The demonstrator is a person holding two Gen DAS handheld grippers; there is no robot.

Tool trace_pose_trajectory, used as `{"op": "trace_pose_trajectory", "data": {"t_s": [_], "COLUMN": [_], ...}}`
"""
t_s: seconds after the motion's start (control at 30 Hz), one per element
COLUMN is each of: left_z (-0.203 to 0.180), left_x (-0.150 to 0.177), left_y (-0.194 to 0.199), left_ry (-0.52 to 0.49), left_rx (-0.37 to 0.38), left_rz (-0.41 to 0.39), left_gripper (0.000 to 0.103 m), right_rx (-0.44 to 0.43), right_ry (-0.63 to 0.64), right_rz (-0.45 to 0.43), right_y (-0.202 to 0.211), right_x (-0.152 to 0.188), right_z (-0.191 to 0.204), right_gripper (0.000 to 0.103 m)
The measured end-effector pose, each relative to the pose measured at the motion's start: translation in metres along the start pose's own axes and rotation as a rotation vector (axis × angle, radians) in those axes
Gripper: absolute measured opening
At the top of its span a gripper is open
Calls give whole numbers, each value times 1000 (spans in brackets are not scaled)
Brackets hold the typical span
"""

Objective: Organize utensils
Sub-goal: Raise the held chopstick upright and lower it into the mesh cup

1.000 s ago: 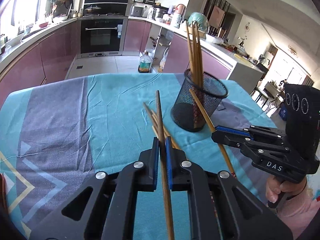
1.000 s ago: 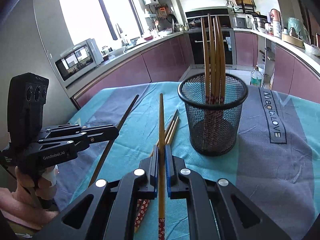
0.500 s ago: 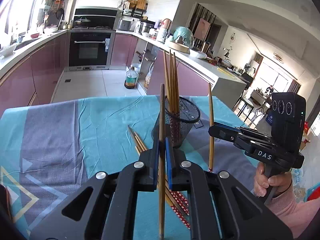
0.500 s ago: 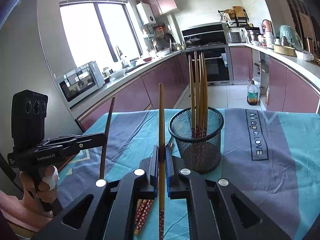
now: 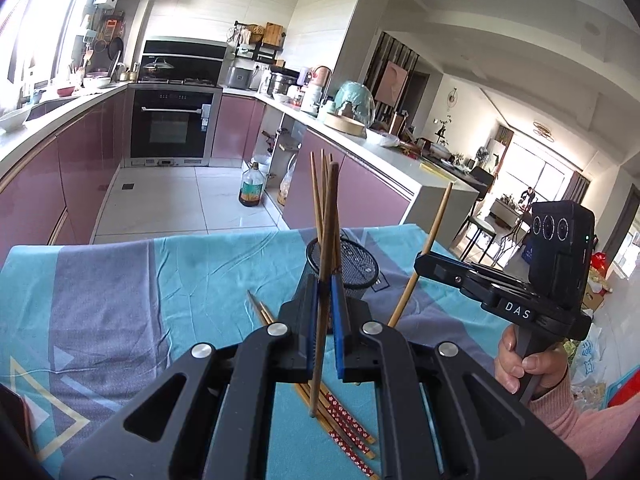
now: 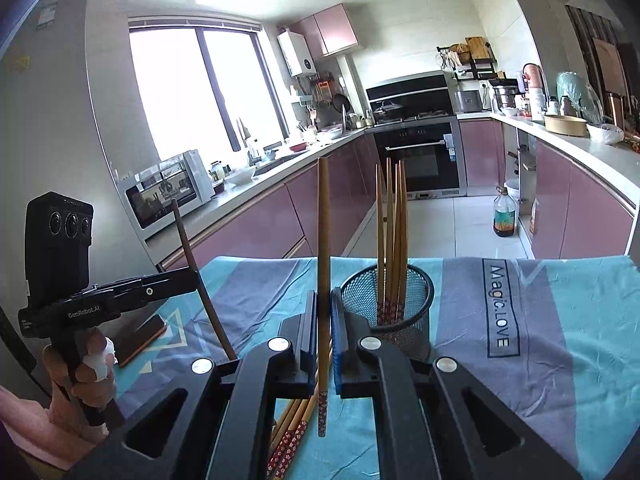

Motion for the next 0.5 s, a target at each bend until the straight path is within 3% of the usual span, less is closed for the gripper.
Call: {"op": "trace_pose_trajectory", "data": {"t_s": [0.5], "left_z": [-12], "left_x": [-49], "left_y": [8], "left_ry": [-19], "left_rx": [28], "left_rz": [-92], "left_gripper": [7], "right_rx": [42], "right_ry": [53], "right_rz": [-104], "right_y": [17], "right_x": [-38], "right_z": [-3], "right_gripper": [5]}}
Point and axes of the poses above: each gripper's, at about its wrist camera, not at the fingertips, and y roughly against the way its jaws point, z to its left, x to its underside, the point moved 1 cm from there along -y, roughly the way its jaws point, and after that the axes turned 5 degrees about z, right-handed, at the moved point
